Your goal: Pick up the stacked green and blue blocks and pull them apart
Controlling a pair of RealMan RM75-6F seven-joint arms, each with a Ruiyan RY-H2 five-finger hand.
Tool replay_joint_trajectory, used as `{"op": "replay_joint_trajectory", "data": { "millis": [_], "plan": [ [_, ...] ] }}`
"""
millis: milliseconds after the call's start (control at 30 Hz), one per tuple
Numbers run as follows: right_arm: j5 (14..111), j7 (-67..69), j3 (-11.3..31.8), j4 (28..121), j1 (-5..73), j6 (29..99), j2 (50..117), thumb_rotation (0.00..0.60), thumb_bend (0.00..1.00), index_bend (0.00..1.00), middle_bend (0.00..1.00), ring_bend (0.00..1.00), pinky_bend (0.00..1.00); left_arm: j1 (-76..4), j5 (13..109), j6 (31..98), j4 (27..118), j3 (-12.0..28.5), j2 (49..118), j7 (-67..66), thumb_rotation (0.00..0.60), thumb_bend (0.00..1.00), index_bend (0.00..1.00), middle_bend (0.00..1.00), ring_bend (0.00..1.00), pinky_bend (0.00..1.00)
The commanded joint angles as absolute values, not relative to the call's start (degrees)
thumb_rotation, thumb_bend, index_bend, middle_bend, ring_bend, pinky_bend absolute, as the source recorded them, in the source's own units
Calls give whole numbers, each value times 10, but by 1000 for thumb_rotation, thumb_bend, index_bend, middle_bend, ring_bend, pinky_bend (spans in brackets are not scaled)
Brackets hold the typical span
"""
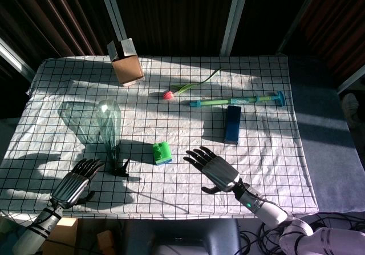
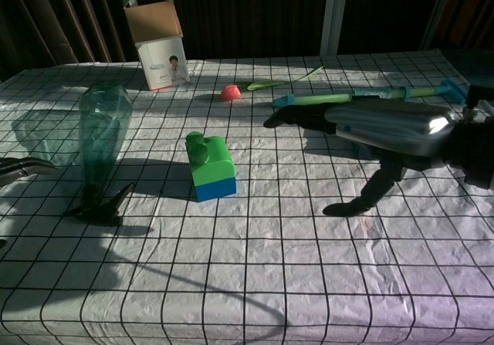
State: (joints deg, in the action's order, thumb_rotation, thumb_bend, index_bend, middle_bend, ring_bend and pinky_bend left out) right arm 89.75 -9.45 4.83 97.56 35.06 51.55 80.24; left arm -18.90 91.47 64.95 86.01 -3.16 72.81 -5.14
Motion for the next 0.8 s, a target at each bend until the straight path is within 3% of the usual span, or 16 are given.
{"op": "replay_joint_trajectory", "data": {
  "millis": [33,233,433,800],
  "plan": [
    [893,-98,47,975,354,516,803,600,140,0,0,0,5,-189,913,651,861,-32,728,-53,600,374,0,0,0,22],
    [875,-104,54,964,363,517,810,600,140,0,0,0,5,-185,911,667,865,-32,720,-63,600,375,0,0,0,21],
    [823,-127,91,942,394,496,833,600,140,0,0,0,4,-168,907,699,871,-33,708,-68,600,376,0,0,0,21],
    [661,-208,162,829,507,419,955,600,176,0,0,0,4,-135,889,747,857,-30,699,-50,600,376,0,0,0,17]
  ]
}}
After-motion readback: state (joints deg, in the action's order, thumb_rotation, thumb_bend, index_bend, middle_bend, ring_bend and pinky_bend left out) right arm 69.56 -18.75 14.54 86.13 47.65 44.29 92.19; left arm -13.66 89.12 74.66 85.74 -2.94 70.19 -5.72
